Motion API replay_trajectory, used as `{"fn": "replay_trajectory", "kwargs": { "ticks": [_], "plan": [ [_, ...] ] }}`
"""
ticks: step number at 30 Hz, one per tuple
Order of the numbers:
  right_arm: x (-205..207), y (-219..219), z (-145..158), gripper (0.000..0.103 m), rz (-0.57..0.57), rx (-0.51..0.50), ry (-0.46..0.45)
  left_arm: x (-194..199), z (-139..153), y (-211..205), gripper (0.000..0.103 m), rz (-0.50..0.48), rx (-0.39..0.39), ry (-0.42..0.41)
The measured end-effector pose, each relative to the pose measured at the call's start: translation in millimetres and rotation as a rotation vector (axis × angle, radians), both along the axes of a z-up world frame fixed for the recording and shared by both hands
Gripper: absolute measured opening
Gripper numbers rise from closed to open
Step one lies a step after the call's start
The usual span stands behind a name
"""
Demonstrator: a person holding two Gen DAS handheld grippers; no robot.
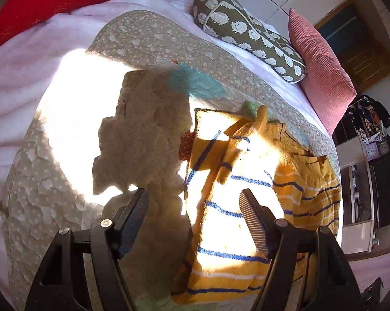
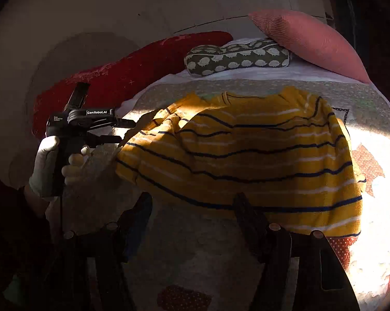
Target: Fold small clothes
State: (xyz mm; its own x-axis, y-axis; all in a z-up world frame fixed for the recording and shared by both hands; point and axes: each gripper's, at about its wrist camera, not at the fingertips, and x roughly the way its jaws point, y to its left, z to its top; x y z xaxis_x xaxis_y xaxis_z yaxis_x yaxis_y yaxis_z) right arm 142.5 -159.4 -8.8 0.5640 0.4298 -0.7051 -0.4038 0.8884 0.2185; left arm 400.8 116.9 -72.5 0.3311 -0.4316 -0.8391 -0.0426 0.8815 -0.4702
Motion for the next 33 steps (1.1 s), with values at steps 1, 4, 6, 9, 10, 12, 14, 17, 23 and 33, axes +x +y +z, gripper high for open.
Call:
{"fn": "replay_trajectory", "kwargs": {
  "ticks": [1,4,6,9,10,12,14,17,23,33],
  "plan": [
    [6,22,-3,0.070,0.049,-0.032,-0.003,12,-4,-3,0.071,-0.034,-0.020,0.028],
    [22,77,-18,0.070,0.161,-0.146,-0.022,39,-15,-13,0.071,-0.121,-0.052,0.077],
    [32,105,-29,0.070,0.216,-0.213,-0.035,52,-21,-19,0.071,-0.154,-0.033,0.090],
    [35,137,-47,0.070,0.284,-0.301,-0.072,65,-26,-31,0.074,-0.216,-0.037,0.089],
    [37,145,-51,0.070,0.295,-0.325,-0.082,68,-27,-35,0.076,-0.237,-0.042,0.090],
    [40,158,-60,0.070,0.304,-0.350,-0.099,73,-29,-41,0.082,-0.271,-0.057,0.094],
    [43,164,-66,0.070,0.301,-0.360,-0.114,77,-30,-43,0.082,-0.285,-0.076,0.099],
    [47,171,-76,0.068,0.283,-0.388,-0.152,79,-32,-42,0.045,-0.280,-0.112,0.088],
    [65,150,-57,0.008,0.175,-0.219,-0.104,70,-21,-47,0.011,-0.249,-0.053,0.060],
    [38,41,-3,0.007,-0.078,0.110,-0.132,49,67,-134,0.011,-0.272,-0.028,-0.064]
  ]
}}
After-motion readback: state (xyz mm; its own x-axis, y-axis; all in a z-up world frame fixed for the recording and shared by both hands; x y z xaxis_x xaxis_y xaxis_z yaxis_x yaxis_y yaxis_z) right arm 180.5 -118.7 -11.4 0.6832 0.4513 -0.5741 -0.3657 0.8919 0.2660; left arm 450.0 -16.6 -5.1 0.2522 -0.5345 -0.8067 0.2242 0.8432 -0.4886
